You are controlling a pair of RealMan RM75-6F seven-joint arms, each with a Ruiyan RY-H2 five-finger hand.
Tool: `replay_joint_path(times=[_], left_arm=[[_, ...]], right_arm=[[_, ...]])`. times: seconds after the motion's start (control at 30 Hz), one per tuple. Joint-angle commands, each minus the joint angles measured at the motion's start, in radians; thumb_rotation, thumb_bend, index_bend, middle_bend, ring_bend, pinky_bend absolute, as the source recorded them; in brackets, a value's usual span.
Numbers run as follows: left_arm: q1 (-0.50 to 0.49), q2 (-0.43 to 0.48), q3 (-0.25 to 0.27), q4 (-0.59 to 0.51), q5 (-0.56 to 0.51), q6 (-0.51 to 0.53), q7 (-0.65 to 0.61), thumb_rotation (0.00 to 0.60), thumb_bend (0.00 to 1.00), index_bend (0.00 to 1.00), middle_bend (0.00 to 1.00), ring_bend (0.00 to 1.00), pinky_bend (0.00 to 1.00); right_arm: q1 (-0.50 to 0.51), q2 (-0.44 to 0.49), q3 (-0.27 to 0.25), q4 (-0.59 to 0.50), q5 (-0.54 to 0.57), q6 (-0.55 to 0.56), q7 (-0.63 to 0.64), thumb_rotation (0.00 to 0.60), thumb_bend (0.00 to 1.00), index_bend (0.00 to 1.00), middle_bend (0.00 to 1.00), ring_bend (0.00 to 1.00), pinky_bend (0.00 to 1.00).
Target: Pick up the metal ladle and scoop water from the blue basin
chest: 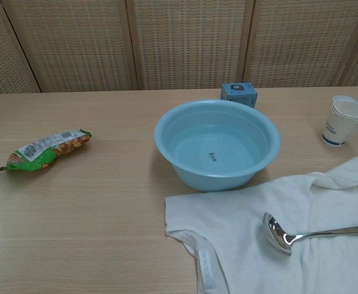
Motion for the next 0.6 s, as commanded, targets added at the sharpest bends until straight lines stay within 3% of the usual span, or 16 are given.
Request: replay_joint_path(times=[0.03, 0.27, 0.33, 0.37, 0.4, 0.47, 0.5, 0.6], left_arm=[[0.0, 0.0, 0.001, 0.0, 0.001, 0.0, -0.001, 0.6, 0.0, 0.0, 0.0, 0.0, 0.0], [-0.004, -0.005, 0.002, 0.002, 0.001, -0.01, 0.006, 0.6, 0.0, 0.0, 0.0, 0.0, 0.0], [-0.004, -0.006, 0.001, 0.001, -0.002, -0.011, 0.008, 0.6, 0.0, 0.0, 0.0, 0.0, 0.0], [-0.004, -0.006, 0.0, 0.001, -0.003, -0.011, 0.009, 0.6, 0.0, 0.0, 0.0, 0.0, 0.0], [-0.005, -0.006, -0.001, 0.001, -0.007, -0.012, 0.009, 0.6, 0.0, 0.0, 0.0, 0.0, 0.0], [-0.006, -0.006, -0.004, 0.001, -0.014, -0.015, 0.008, 0.6, 0.0, 0.0, 0.0, 0.0, 0.0], [-0.007, -0.006, -0.006, 0.001, -0.02, -0.019, 0.007, 0.6, 0.0, 0.0, 0.0, 0.0, 0.0], [-0.013, -0.007, -0.014, 0.006, -0.038, -0.031, 0.004, 0.6, 0.0, 0.0, 0.0, 0.0, 0.0]], right_arm=[[0.001, 0.002, -0.001, -0.001, 0.002, -0.004, 0.002, 0.6, 0.0, 0.02, 0.0, 0.0, 0.0], [0.037, -0.016, -0.028, -0.003, 0.02, -0.116, -0.057, 0.6, 0.0, 0.02, 0.01, 0.0, 0.0], [0.058, -0.033, -0.03, 0.003, 0.037, -0.164, -0.096, 0.6, 0.0, 0.02, 0.16, 0.14, 0.04], [0.071, -0.042, -0.032, 0.008, 0.046, -0.194, -0.117, 0.6, 0.0, 0.02, 0.32, 0.31, 0.17], [0.096, -0.056, -0.037, 0.014, 0.063, -0.252, -0.149, 0.6, 0.0, 0.02, 0.51, 0.51, 0.36], [0.126, -0.079, -0.033, 0.025, 0.089, -0.31, -0.189, 0.6, 0.0, 0.05, 0.73, 0.75, 0.69], [0.146, -0.097, -0.034, 0.033, 0.103, -0.349, -0.215, 0.6, 0.0, 0.09, 0.81, 0.82, 0.82], [0.187, -0.154, -0.033, 0.065, 0.139, -0.424, -0.286, 0.6, 0.0, 0.18, 0.92, 0.92, 0.98]])
